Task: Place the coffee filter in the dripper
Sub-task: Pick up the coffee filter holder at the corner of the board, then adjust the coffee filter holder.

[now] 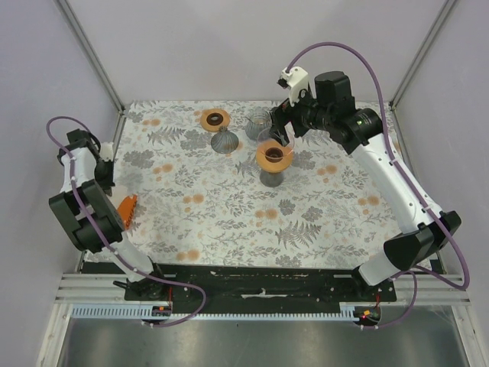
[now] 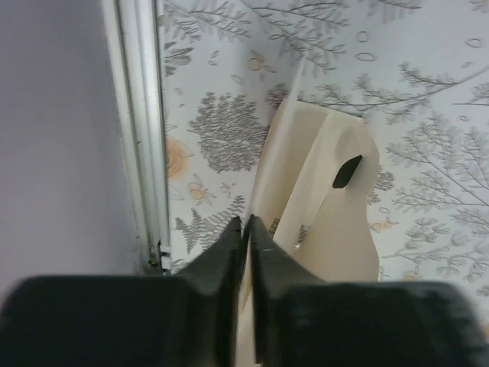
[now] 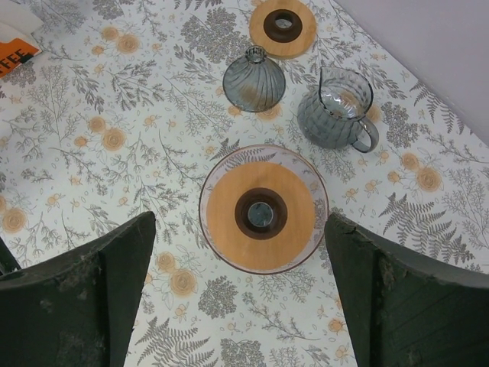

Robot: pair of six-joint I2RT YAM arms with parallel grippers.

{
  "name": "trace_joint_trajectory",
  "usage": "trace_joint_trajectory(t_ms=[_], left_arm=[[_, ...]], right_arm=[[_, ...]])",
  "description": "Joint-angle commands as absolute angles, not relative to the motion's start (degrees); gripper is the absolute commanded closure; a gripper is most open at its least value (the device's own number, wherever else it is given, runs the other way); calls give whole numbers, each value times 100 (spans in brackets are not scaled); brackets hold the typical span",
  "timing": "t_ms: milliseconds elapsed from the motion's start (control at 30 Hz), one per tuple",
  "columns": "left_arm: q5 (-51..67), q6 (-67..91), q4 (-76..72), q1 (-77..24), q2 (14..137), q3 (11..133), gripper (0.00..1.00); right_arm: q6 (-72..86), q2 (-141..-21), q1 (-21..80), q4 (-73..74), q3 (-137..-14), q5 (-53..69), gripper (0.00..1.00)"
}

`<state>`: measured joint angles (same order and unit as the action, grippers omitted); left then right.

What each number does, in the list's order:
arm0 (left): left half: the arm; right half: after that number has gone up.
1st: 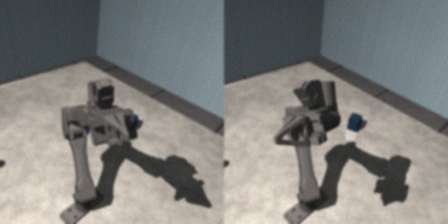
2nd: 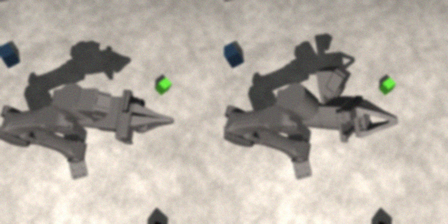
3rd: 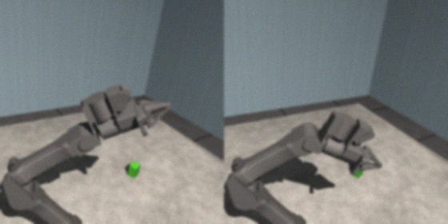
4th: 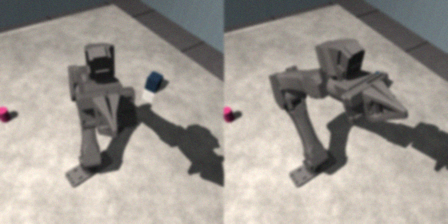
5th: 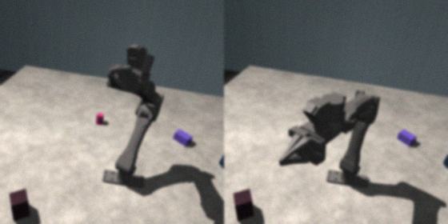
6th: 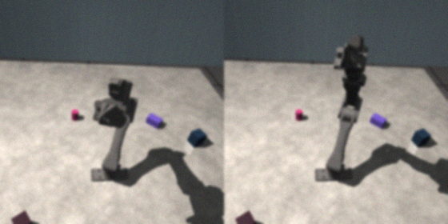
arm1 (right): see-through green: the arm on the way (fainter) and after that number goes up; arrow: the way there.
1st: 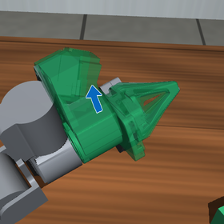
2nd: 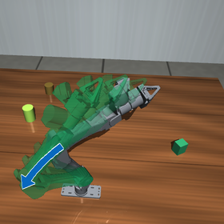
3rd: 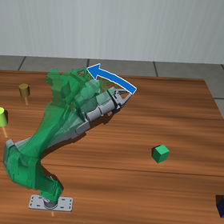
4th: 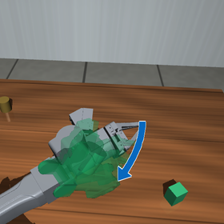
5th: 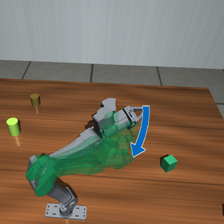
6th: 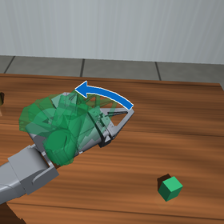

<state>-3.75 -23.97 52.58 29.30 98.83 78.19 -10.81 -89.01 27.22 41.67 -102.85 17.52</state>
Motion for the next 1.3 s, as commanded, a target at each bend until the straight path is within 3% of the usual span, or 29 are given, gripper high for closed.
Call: trace_joint_trajectory(t_ms=[0,133,467,667,767,1033,1167,1267], left_arm=[[788,-2864,5518,2962,9844,7892,97],[1888,-3225,5853,2752,9590,7832,98],[2030,-3086,6020,-330,8798,8103,98],[1908,-2927,6091,-1826,8236,8384,98],[1907,-2848,6161,-2205,7868,8595,98],[2180,-3120,7153,-2592,7506,9412,98],[2057,-3094,7427,-2900,7445,9598,98],[2100,-3181,7401,-3014,7295,9554,98]], right_arm=[[-1178,-8842,2777,4157,-10283,1635,2],[-1151,-8702,2847,4184,-10196,1617,2],[-2178,-7920,3796,3228,-8914,2652,3],[-2180,-7682,4025,1795,-7841,3672,20],[-2153,-7691,4122,1451,-7647,4051,31],[-2399,-7199,4438,265,-6803,3991,37],[-2338,-7215,4430,202,-6829,3867,45],[-2268,-7295,4438,334,-6908,3867,46]])
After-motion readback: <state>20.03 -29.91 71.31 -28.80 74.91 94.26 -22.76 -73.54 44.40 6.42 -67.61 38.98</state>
